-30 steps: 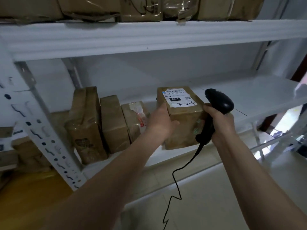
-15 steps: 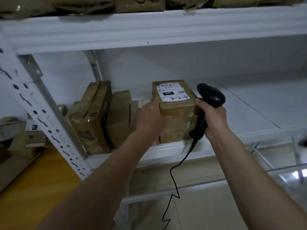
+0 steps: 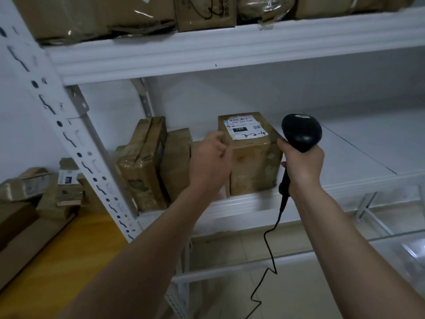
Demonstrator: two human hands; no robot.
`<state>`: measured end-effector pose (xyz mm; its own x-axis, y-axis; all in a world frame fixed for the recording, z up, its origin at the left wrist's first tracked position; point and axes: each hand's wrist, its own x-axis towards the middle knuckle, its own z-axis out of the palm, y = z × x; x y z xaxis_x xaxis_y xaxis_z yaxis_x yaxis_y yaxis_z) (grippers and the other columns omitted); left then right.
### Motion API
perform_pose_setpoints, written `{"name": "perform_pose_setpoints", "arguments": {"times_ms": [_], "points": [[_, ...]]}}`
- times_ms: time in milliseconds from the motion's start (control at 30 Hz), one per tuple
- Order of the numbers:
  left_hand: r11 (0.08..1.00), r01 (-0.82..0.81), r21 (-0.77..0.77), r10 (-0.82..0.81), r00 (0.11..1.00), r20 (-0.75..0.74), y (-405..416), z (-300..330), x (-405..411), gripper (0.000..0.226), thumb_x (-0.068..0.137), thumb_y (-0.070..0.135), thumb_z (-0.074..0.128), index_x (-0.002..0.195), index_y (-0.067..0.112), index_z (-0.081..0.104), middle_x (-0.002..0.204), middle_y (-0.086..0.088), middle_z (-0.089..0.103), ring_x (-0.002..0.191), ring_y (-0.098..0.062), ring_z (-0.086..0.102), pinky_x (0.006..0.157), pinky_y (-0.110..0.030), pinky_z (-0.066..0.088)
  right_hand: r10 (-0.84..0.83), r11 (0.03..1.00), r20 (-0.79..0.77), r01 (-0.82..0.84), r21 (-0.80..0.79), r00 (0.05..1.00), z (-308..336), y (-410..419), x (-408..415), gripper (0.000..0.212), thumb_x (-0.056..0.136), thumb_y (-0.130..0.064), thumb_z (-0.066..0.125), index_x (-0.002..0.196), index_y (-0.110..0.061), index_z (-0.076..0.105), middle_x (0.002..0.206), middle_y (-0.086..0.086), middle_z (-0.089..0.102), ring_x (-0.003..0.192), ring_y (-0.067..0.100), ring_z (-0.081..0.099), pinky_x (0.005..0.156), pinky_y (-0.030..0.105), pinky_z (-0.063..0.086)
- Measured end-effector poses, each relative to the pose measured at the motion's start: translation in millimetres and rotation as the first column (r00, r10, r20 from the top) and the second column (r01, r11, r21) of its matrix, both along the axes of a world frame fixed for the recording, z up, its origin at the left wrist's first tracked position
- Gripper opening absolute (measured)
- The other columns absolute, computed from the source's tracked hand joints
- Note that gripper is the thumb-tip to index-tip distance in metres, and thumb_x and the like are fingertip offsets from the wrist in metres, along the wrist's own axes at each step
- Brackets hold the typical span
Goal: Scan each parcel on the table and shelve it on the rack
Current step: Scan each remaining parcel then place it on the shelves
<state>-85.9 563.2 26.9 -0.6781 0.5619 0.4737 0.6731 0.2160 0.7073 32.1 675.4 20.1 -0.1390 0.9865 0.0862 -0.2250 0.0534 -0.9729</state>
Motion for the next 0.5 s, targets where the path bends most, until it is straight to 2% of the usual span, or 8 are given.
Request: {"name": "perform_pose_setpoints", "arguments": {"times_ms": [67,100,167,233,367,500], "points": [[0.999,0.031,0.004,-0.032,0.997,0.065,-15.2,1.2,-2.8,0.014,0.095,0.014,0.054,0.102,0.02,0.065,0.073,0.008,0.065,0.064,-0.01,0.062,0.059,-0.027,0.054,-0.002,1.0,0.01,0.002,0.011,1.0,1.4,-16.0,-4.5,0.016,0.079,-0.016,0.076,0.077,-0.023,0.062,0.069,-0.005,0.06,0.065,0.008,0.059,0.063,0.027,0.049],[0.998,0.058,0.01,-0.059,0.993,0.103,-24.5,0.8,-4.7,0.018,0.096,0.013,0.052,0.092,0.026,0.064,0.069,0.008,0.064,0.063,-0.013,0.063,0.058,-0.03,0.055,0.02,1.0,0.017,-0.02,0.007,1.0,1.4,-25.7,-8.1,0.015,0.079,-0.016,0.076,0.079,-0.023,0.062,0.069,-0.004,0.059,0.067,0.011,0.059,0.063,0.026,0.047],[0.995,0.101,0.007,-0.101,0.984,0.147,-46.7,-1.8,-10.9,0.026,0.095,0.011,0.05,0.083,0.028,0.065,0.067,0.008,0.065,0.059,-0.011,0.062,0.057,-0.031,0.052,0.095,0.995,0.04,-0.094,-0.017,0.995,0.0,-49.8,-17.8,0.015,0.079,-0.017,0.076,0.088,-0.021,0.065,0.075,-0.003,0.06,0.077,0.015,0.059,0.068,0.026,0.046],[0.993,0.113,-0.014,-0.11,0.984,0.139,-72.8,-4.8,-18.8,0.023,0.094,0.01,0.053,0.081,0.022,0.069,0.067,0.011,0.064,0.059,-0.008,0.061,0.057,-0.029,0.052,0.185,0.983,0.084,-0.183,-0.035,0.979,-2.7,-76.4,-30.7,0.02,0.078,-0.018,0.077,0.094,-0.021,0.066,0.081,-0.004,0.064,0.082,0.015,0.061,0.072,0.026,0.049],[0.995,0.082,-0.063,-0.072,0.987,0.147,-134.7,-17.2,-43.1,0.019,0.09,0.014,0.058,0.077,0.022,0.068,0.066,0.013,0.063,0.065,-0.009,0.063,0.067,-0.031,0.057,0.431,0.903,0.148,-0.426,-0.063,0.89,-10.2,-138.7,-60.1,0.011,0.078,-0.016,0.078,0.085,-0.019,0.07,0.065,-0.002,0.066,0.067,0.015,0.063,0.062,0.025,0.05],[0.991,0.001,-0.137,0.022,0.986,0.162,-198.7,-29.1,-75.5,0.02,0.087,0.015,0.059,0.075,0.029,0.065,0.059,0.019,0.057,0.056,0.0,0.053,0.055,-0.019,0.042,0.644,0.762,0.179,-0.645,-0.065,0.743,-21.1,-201.9,-94.1,0.008,0.079,-0.013,0.078,0.085,-0.014,0.073,0.059,0.0,0.063,0.055,0.013,0.059,0.058,0.027,0.05]]}}
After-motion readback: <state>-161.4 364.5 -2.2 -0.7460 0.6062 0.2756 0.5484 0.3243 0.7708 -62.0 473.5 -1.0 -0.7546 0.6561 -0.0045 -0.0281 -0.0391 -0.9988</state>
